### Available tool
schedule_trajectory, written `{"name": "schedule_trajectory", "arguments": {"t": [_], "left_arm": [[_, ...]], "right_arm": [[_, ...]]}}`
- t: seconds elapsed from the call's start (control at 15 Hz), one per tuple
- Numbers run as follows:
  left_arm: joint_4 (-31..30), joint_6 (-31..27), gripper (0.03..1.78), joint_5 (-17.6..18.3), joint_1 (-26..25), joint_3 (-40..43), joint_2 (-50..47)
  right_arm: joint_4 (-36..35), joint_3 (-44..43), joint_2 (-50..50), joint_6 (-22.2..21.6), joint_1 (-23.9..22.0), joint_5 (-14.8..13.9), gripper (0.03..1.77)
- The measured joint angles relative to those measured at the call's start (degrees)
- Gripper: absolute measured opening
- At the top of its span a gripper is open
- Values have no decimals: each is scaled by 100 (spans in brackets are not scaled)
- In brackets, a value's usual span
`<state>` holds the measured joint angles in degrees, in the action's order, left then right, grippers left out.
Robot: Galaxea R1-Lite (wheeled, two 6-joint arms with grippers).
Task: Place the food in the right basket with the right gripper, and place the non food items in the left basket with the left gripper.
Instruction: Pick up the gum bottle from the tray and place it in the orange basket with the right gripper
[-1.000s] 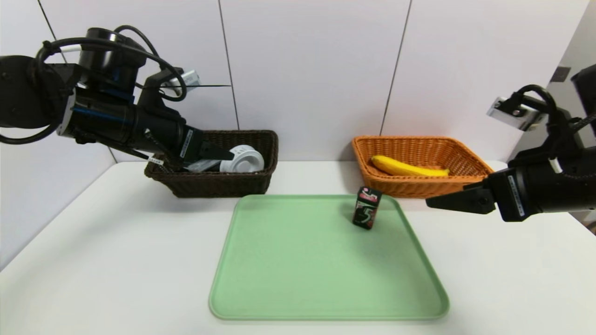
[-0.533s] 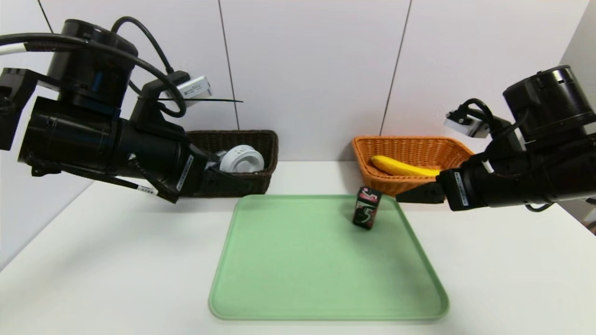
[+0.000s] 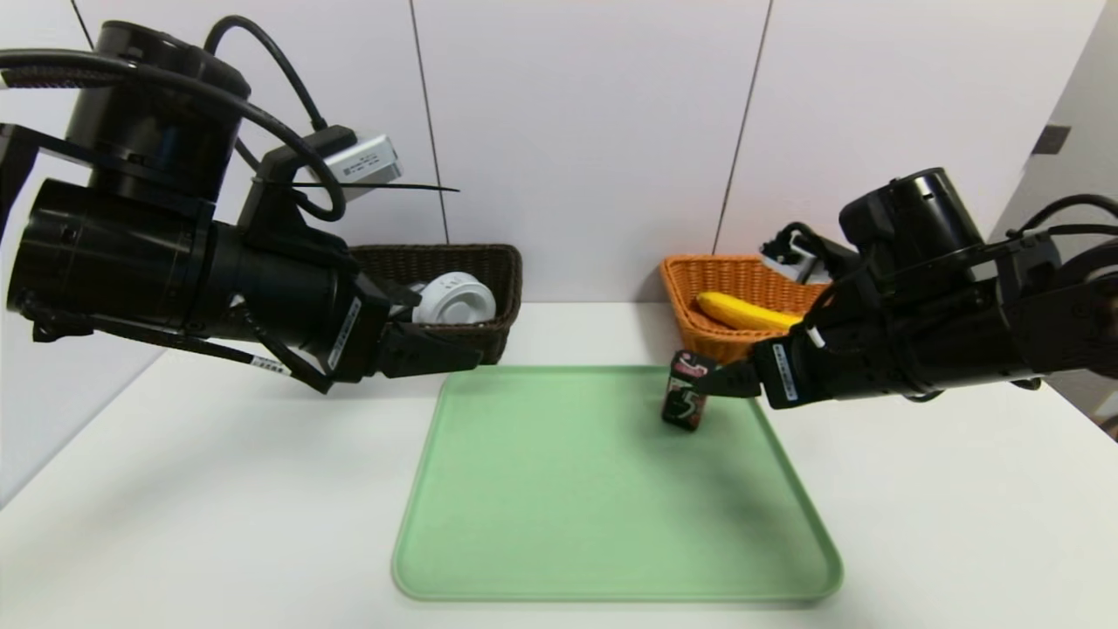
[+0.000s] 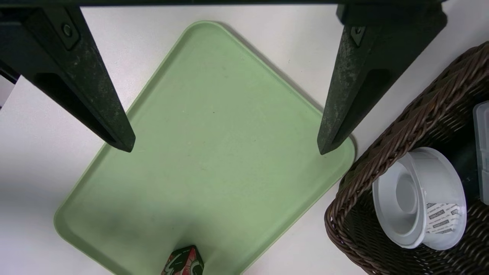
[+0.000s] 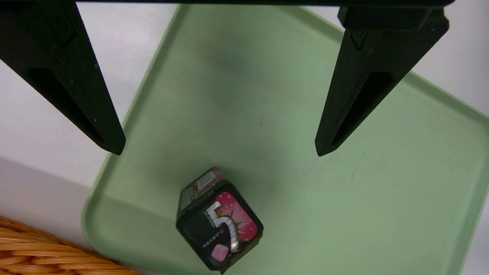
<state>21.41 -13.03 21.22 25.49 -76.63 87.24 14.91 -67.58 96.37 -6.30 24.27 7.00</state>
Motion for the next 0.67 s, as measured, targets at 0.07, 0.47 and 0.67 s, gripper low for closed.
{"name": "schedule_trajectory", "arguments": {"t": [0.07, 0.47, 0.67], "left_arm": [[0, 0, 169, 2, 0, 0, -16], [-20, 5, 169, 0, -2, 100, -52], [-22, 6, 169, 0, 5, 119, -61]], "right_arm": [[-13, 2, 82, -17, 54, -17, 171], [-480, 130, 443, 46, 191, -39, 171], [-946, 345, 514, 245, 211, -28, 171]]}}
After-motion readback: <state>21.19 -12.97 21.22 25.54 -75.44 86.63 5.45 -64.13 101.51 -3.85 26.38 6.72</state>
